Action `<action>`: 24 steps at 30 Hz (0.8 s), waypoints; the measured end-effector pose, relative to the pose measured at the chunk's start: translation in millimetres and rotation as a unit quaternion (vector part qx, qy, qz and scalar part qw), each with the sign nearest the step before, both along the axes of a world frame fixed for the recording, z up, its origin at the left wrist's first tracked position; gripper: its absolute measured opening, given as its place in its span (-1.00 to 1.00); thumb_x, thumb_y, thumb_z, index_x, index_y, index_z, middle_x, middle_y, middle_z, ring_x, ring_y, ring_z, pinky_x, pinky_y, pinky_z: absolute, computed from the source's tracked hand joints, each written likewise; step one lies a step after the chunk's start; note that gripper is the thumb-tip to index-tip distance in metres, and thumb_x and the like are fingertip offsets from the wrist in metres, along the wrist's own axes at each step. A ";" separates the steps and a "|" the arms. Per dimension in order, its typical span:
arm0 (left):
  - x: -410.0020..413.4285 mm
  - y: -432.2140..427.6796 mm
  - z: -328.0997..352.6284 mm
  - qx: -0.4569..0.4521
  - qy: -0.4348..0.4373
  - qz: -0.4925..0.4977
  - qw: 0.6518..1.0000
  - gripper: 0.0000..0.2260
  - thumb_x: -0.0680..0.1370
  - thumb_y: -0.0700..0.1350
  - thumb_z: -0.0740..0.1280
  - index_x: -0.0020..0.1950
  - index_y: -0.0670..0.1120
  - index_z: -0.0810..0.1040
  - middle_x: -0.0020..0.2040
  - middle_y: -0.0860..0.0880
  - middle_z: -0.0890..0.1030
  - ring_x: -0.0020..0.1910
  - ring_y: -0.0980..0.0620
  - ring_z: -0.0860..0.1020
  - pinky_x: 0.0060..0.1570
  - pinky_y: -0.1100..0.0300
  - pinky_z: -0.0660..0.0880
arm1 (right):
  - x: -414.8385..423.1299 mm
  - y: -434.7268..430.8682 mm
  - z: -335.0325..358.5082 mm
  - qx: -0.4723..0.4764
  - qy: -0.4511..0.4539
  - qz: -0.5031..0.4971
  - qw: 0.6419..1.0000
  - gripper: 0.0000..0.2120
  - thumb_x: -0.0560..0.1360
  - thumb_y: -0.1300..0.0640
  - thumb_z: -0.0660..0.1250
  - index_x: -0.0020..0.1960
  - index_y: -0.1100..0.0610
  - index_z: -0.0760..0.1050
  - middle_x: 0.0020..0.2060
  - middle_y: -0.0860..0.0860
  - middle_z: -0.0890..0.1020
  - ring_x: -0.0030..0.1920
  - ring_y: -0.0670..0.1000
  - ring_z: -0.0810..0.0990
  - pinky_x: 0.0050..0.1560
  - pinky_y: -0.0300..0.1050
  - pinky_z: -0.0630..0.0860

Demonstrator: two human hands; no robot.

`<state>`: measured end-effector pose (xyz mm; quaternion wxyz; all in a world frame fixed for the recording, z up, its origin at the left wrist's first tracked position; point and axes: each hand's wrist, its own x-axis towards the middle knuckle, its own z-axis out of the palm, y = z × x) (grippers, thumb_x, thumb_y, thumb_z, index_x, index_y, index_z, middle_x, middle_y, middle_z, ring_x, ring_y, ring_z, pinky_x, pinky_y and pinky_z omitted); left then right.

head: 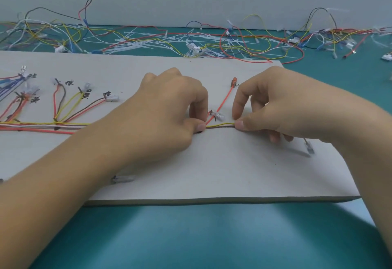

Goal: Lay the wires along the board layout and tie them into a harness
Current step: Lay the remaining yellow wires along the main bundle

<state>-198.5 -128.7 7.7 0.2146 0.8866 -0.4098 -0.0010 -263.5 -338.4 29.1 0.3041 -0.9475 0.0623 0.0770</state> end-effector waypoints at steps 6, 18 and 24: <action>-1.0 -8.3 -2.7 0.013 -0.022 0.024 0.999 -0.85 0.47 -0.18 0.51 -0.19 0.02 0.58 -0.17 0.13 0.47 -0.14 0.14 0.36 -0.18 0.28 0.21 | 0.8 6.3 -0.9 -0.033 -0.009 0.005 0.999 -0.88 0.45 0.16 0.49 -0.23 -0.01 0.64 -0.52 -0.02 0.57 -0.56 -0.02 0.58 -0.54 -0.26 0.41; 5.9 -6.5 0.6 0.042 -0.099 0.001 0.994 -0.80 0.40 -0.15 0.49 -0.25 0.07 0.50 -0.32 0.15 0.52 -0.19 -0.03 0.48 -0.31 0.29 0.19 | -0.4 13.9 -4.8 0.018 -0.036 -0.039 0.998 -0.87 0.52 0.21 0.42 -0.20 0.08 0.62 -0.54 0.02 0.63 -0.58 0.01 0.61 -0.59 -0.28 0.44; 21.2 22.6 1.5 0.060 -0.051 0.034 0.996 -0.78 0.38 -0.12 0.55 -0.24 0.15 0.56 -0.31 0.09 0.57 -0.23 0.01 0.53 -0.19 0.04 0.51 | -6.5 -0.7 9.2 0.058 -0.021 -0.020 0.998 -0.86 0.53 0.17 0.45 -0.21 0.10 0.64 -0.59 0.01 0.57 -0.63 -0.06 0.50 -0.62 -0.29 0.37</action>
